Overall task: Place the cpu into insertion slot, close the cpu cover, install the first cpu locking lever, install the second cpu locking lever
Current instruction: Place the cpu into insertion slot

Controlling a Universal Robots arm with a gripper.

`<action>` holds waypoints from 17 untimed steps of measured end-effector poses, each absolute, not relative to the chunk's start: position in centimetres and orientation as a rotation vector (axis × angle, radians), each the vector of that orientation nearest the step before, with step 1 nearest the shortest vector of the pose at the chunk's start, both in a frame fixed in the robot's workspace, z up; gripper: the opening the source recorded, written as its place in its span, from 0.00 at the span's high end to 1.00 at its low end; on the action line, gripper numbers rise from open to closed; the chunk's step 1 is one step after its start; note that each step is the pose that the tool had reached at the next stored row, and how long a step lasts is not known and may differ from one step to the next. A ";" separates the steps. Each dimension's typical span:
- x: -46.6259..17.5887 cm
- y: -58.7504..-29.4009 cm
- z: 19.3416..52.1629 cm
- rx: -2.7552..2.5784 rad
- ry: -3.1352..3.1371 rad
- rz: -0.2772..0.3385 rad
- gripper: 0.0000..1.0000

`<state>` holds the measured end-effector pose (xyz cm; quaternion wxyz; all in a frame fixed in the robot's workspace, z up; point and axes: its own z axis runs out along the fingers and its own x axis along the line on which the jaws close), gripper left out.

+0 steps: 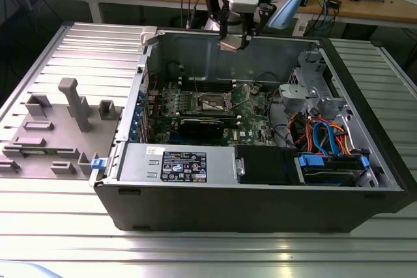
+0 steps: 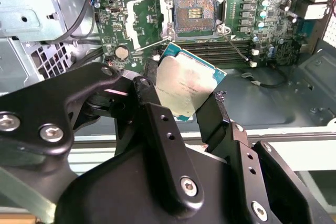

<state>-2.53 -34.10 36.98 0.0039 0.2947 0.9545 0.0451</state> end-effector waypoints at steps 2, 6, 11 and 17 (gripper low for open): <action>-2.5 -34.1 37.0 0.960 2.979 0.141 0.46; -2.5 -34.1 37.0 0.993 2.967 0.141 0.46; -2.5 -34.1 37.0 1.041 2.949 0.140 0.46; -2.5 -34.1 36.9 1.078 2.934 0.139 0.46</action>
